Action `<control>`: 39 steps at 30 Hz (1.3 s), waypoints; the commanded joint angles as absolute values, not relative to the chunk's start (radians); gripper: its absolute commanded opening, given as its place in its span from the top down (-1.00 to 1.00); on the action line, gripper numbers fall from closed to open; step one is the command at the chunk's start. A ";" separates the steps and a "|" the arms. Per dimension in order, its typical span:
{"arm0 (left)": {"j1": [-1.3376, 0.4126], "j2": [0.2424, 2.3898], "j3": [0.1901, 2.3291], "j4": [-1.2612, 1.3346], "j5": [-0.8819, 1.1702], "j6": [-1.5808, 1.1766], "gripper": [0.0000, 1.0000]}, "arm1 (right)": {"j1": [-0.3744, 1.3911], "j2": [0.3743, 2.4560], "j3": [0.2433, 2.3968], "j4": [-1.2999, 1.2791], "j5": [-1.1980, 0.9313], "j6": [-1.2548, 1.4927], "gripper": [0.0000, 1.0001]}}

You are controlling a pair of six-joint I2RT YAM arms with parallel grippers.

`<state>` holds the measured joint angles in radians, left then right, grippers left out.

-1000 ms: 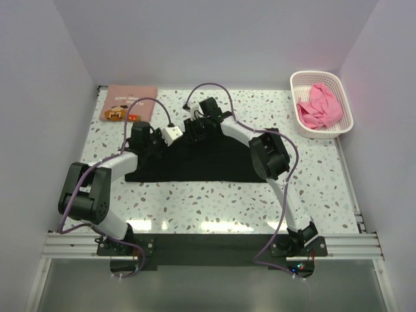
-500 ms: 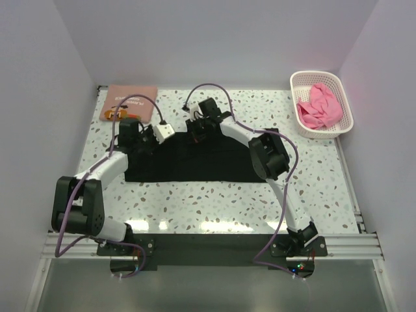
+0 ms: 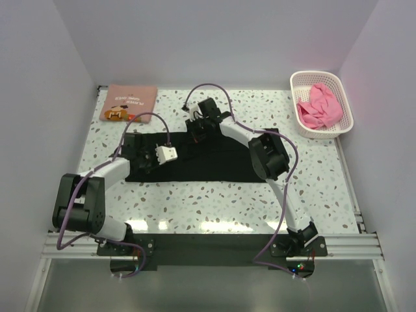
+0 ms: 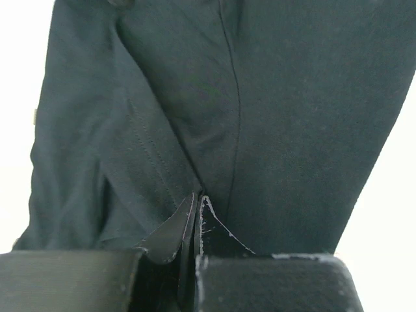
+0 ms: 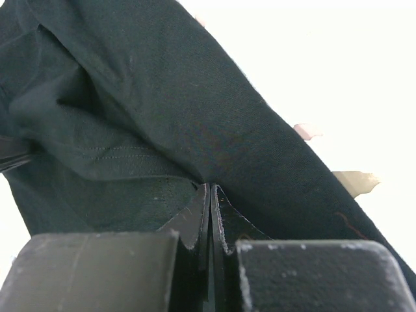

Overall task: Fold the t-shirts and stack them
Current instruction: Fold the tshirt

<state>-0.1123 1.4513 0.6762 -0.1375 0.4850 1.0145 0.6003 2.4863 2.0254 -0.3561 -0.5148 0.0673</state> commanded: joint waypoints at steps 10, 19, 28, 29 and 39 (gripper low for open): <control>-0.081 1.531 0.856 -0.265 0.580 0.894 0.41 | 0.603 2.433 2.028 -0.382 -0.534 0.078 0.95; 0.025 1.424 1.011 -0.413 0.543 0.634 0.00 | 0.569 2.205 1.959 -0.446 -0.586 0.005 0.30; -0.060 1.537 1.060 -0.422 0.405 0.480 0.10 | 0.407 2.129 1.905 -0.756 -0.404 -0.234 0.23; -0.093 1.546 1.061 -0.426 0.372 0.473 0.13 | 0.370 2.131 1.898 -0.776 -0.376 -0.274 0.24; -0.198 1.681 1.095 -0.505 0.291 0.440 0.16 | 0.264 2.115 1.730 -0.819 -0.147 -0.475 0.35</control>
<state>-0.1917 1.6447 1.0355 -0.4595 0.3233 0.4786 0.2413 2.1273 1.7611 -0.7845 -0.2310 -0.3847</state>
